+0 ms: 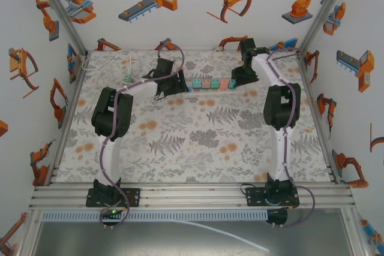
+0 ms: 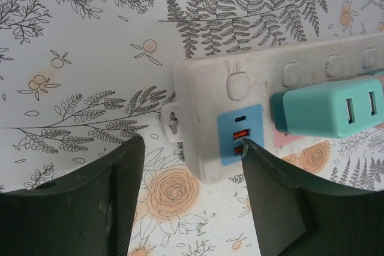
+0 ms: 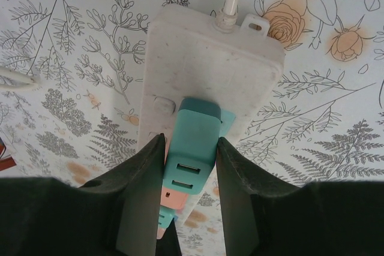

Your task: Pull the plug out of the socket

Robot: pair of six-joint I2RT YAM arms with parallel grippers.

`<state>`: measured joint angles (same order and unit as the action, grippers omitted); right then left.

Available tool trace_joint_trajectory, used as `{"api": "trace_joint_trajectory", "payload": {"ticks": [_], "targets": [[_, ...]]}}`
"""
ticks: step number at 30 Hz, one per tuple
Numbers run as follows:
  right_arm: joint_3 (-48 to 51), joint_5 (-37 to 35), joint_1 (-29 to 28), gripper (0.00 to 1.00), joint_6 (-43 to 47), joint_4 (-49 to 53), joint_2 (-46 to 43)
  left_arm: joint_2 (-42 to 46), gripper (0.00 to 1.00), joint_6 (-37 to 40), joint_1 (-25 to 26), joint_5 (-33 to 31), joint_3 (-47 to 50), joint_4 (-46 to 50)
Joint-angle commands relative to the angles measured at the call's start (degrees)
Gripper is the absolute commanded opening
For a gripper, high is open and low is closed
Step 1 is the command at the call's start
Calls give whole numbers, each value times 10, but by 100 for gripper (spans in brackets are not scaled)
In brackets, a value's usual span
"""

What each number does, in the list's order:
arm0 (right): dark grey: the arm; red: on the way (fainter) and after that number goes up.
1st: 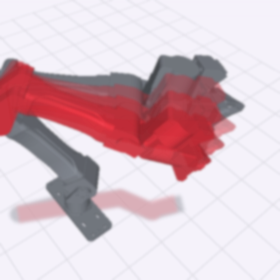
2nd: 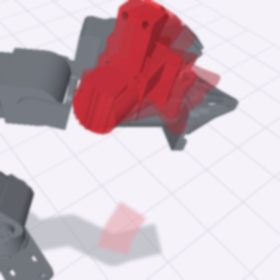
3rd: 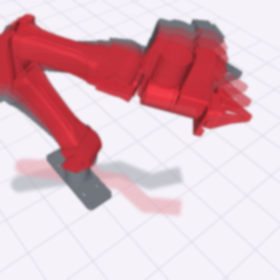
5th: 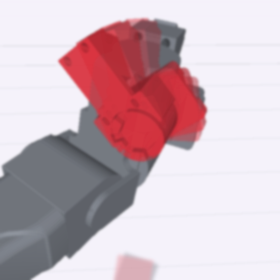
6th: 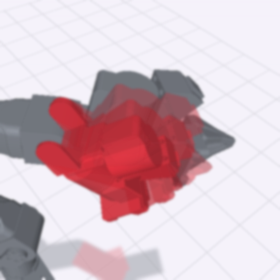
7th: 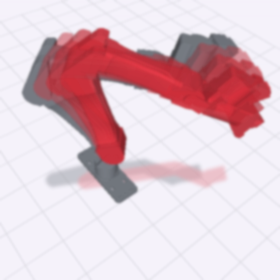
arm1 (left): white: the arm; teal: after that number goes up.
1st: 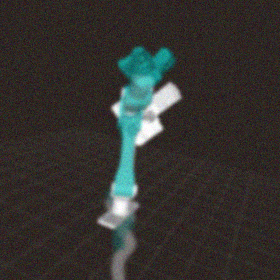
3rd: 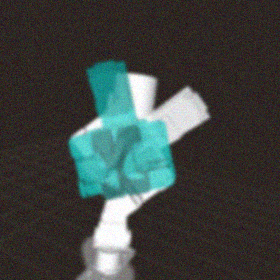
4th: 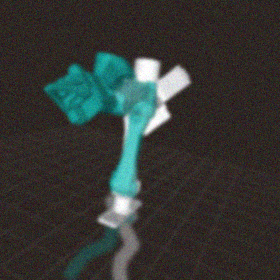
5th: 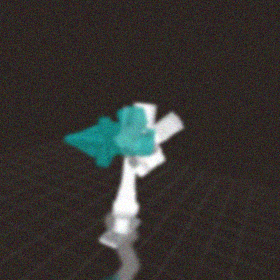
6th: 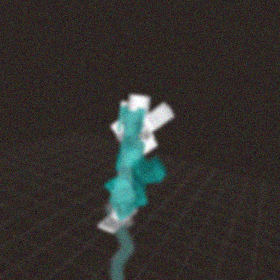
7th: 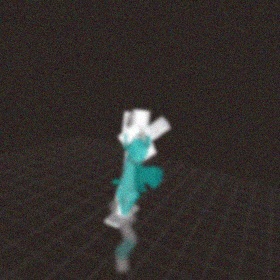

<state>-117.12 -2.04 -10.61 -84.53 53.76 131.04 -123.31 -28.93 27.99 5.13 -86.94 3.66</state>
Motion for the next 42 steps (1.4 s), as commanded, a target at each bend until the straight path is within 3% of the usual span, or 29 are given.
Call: {"api": "trace_joint_trajectory", "payload": {"ticks": [1,7,17,25,29,32,38,42], "targets": [[-19,-9,-11,28,-29,30,16,-29,60,5,-3,-43,-10,101],[-53,-32,-14,13,-66,76,24,-31,56,-4,-4,-60,18,75],[-105,-47,-17,0,-140,104,62,-43,51,26,-6,-93,34,64],[-126,-9,-17,0,-178,96,73,-47,51,31,-17,-80,44,47],[-132,-6,-17,0,-208,89,67,-65,50,20,-20,-93,16,90],[-155,-12,-16,0,-216,111,67,-75,44,19,-19,-102,0,106],[-212,-67,-17,0,-165,167,70,-77,43,18,-19,-104,-3,108],[-202,-41,-13,0,-150,179,66,-77,41,18,-19,-105,-3,108]]}}
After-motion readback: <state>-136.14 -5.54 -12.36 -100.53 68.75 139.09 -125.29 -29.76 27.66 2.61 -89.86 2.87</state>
